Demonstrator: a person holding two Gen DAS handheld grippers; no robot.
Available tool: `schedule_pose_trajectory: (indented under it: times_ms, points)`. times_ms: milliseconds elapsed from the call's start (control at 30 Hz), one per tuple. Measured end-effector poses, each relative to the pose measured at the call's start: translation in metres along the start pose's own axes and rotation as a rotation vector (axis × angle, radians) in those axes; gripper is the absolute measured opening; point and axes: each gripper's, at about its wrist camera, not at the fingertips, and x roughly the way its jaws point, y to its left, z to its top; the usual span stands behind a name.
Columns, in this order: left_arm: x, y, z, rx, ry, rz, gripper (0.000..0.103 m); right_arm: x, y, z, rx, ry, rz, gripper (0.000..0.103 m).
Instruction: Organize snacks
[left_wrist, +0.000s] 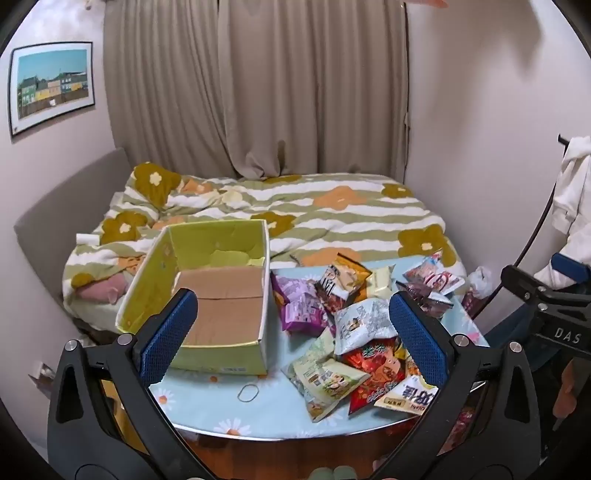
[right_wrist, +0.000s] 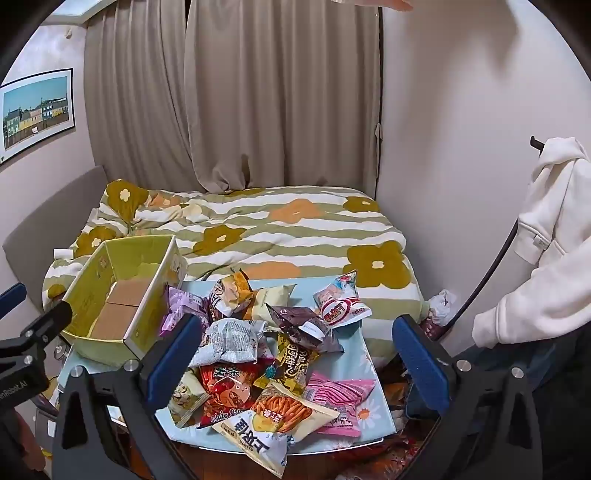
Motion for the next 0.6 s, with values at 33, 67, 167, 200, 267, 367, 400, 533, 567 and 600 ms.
schedule_pose_trajectory:
  times_ms: [33, 67, 167, 200, 267, 367, 400, 533, 567, 600]
  points:
    - [0.001, -0.001, 0.001, -0.002, 0.005, 0.007, 0.103, 0.0, 0.0, 0.0, -0.002, -0.002, 0.0, 0.103]
    - [0.003, -0.002, 0.002, -0.001, 0.01, 0.01, 0.103, -0.001, 0.0, 0.0, -0.004, -0.011, 0.001, 0.103]
    - [0.003, -0.007, 0.008, 0.001, -0.019, 0.015, 0.103, 0.0, 0.0, 0.0, -0.006, 0.004, -0.004, 0.103]
    - [0.002, -0.008, 0.007, -0.003, -0.029, 0.014, 0.103, 0.0, 0.0, 0.0, -0.006, 0.004, -0.005, 0.103]
    - [-0.001, -0.002, 0.001, -0.026, -0.046, 0.004, 0.103, 0.0, 0.0, 0.0, -0.006, 0.003, -0.003, 0.103]
    - [-0.002, 0.002, -0.002, -0.03, -0.045, -0.002, 0.103, 0.001, -0.001, 0.0, -0.006, -0.001, -0.004, 0.103]
    - [-0.001, 0.002, -0.002, -0.03, -0.045, 0.0, 0.103, 0.001, -0.001, 0.0, -0.006, -0.001, -0.004, 0.103]
    - [-0.003, 0.003, -0.002, -0.028, -0.048, 0.005, 0.103, 0.002, -0.001, 0.0, -0.003, -0.004, -0.002, 0.103]
    - [-0.003, 0.003, -0.002, -0.028, -0.049, 0.004, 0.103, 0.002, -0.002, 0.001, -0.002, -0.005, -0.001, 0.103]
    - [-0.004, 0.003, -0.002, -0.028, -0.05, 0.004, 0.103, 0.0, -0.002, 0.003, -0.002, -0.006, -0.001, 0.103]
